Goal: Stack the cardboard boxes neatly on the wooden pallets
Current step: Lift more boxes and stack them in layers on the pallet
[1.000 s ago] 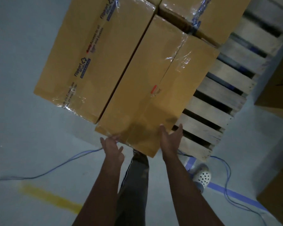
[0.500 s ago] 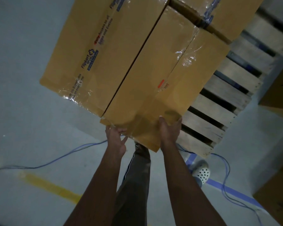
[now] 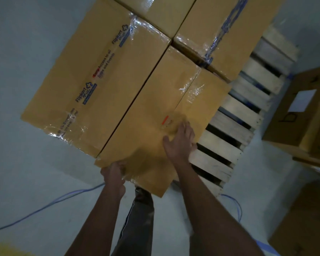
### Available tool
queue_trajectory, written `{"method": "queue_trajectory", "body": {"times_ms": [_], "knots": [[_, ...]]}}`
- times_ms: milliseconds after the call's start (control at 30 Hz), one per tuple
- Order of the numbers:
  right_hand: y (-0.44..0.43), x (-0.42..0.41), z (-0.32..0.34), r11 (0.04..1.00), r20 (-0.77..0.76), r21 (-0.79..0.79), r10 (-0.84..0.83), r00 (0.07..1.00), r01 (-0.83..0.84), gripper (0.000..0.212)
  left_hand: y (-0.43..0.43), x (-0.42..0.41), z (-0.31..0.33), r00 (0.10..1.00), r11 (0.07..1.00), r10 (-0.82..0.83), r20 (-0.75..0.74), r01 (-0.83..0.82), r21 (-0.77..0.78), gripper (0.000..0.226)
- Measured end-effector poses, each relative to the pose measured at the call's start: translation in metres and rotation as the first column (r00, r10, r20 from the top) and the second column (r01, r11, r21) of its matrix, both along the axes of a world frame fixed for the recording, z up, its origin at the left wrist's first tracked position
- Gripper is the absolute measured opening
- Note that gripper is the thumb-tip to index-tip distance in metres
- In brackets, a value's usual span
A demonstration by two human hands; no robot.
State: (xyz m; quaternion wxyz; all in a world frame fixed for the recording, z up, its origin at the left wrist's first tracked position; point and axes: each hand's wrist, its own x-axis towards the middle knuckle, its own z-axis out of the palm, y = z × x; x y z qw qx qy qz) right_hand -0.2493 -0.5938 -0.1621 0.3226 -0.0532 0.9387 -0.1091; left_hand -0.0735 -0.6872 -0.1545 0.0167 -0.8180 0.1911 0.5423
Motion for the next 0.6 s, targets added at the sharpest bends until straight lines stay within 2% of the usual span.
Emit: {"method": "queue_trajectory", "body": {"times_ms": [67, 200, 333, 433, 533, 600], "knots": [[-0.025, -0.037, 0.0, 0.996, -0.027, -0.048, 0.072, 0.997, -0.073, 0.075, -0.003, -0.006, 0.005, 0.999, 1.0, 0.013, 0.037, -0.013, -0.002, 0.049], [-0.076, -0.118, -0.003, 0.98, -0.081, -0.053, 0.189, 0.979, -0.193, 0.068, -0.009, -0.011, 0.008, 0.994, 0.996, 0.085, 0.071, -0.082, -0.042, 0.03], [-0.113, -0.18, -0.007, 0.961, -0.106, -0.006, 0.273, 0.956, -0.275, 0.071, -0.02, -0.016, 0.008, 0.986, 0.991, 0.134, 0.1, -0.131, -0.037, 0.029], [-0.126, -0.208, -0.019, 0.956, -0.087, 0.043, 0.292, 0.952, -0.289, 0.077, -0.024, -0.016, 0.01, 0.979, 0.985, 0.164, 0.12, -0.156, -0.073, 0.01], [-0.124, -0.219, -0.031, 0.964, -0.052, 0.051, 0.265, 0.963, -0.262, 0.09, -0.029, -0.017, 0.014, 0.97, 0.971, 0.233, 0.067, -0.229, -0.063, 0.021], [-0.121, -0.22, -0.033, 0.961, -0.038, 0.068, 0.272, 0.962, -0.269, 0.094, -0.034, -0.013, 0.013, 0.954, 0.952, 0.299, 0.012, -0.297, -0.074, 0.039]]}}
